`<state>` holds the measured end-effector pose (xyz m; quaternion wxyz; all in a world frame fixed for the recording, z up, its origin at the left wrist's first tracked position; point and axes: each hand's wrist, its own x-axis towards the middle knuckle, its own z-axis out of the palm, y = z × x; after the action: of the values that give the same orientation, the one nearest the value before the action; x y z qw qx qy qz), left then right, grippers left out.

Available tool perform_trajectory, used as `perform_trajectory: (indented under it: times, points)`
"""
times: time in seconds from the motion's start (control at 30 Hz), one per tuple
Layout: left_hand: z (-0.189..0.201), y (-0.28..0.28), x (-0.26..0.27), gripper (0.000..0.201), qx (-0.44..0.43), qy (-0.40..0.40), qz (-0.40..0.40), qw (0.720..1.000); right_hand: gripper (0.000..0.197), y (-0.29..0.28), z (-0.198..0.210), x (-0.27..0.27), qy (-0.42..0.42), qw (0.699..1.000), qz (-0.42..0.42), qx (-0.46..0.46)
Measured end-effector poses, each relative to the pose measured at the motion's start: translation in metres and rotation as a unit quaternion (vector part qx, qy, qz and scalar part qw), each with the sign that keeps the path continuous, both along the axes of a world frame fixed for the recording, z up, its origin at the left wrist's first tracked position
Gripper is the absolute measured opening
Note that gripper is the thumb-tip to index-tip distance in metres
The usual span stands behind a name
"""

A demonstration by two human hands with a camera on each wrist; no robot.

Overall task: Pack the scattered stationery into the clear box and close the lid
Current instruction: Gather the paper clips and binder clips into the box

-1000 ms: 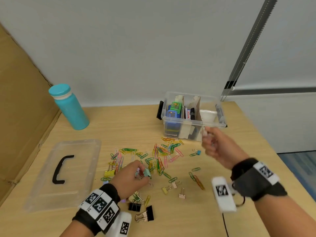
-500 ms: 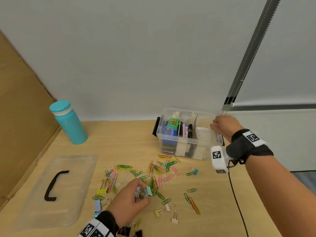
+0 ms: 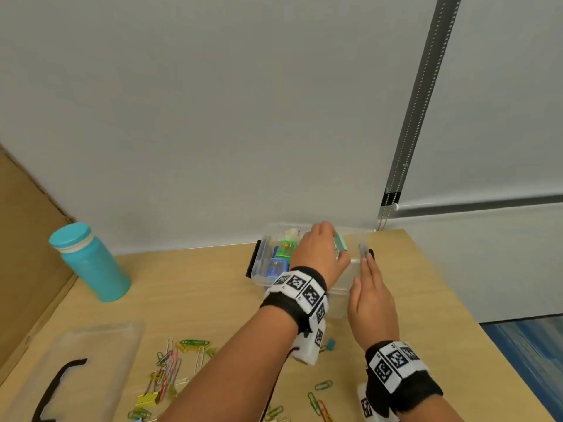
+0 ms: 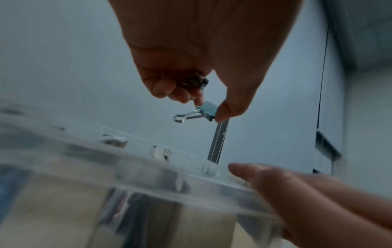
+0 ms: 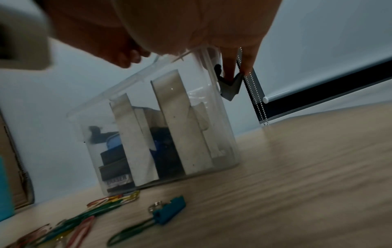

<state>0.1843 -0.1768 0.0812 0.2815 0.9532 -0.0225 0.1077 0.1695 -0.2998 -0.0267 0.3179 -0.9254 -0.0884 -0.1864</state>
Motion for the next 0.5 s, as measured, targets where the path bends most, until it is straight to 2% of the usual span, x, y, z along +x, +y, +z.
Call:
perform_trajectory:
  times: [0.07, 0.13, 0.27, 0.4, 0.5]
  points:
    - [-0.002, -0.016, 0.027, 0.035, 0.041, 0.023, 0.017, 0.999, 0.062, 0.0, 0.0, 0.001, 0.0, 1.0, -0.007, -0.012]
    - [-0.008, -0.025, 0.046, 0.039, 0.067, 0.079, 0.033, 0.994, 0.064, 0.0, 0.001, 0.001, 0.006, 1.0, -0.014, -0.021]
    - [-0.017, -0.031, 0.061, 0.05, 0.077, 0.192, 0.022, 0.978, 0.064, 0.001, 0.002, 0.001, 0.018, 0.999, -0.021, -0.026]
    - [-0.011, -0.023, 0.043, 0.057, 0.062, 0.19, -0.029, 0.979, 0.064, 0.001, 0.002, 0.002, 0.017, 0.999, -0.021, -0.023]
    - [-0.003, -0.004, 0.009, 0.058, 0.008, 0.128, -0.067, 0.989, 0.062, -0.001, 0.002, 0.001, 0.012, 1.0, -0.016, -0.017]
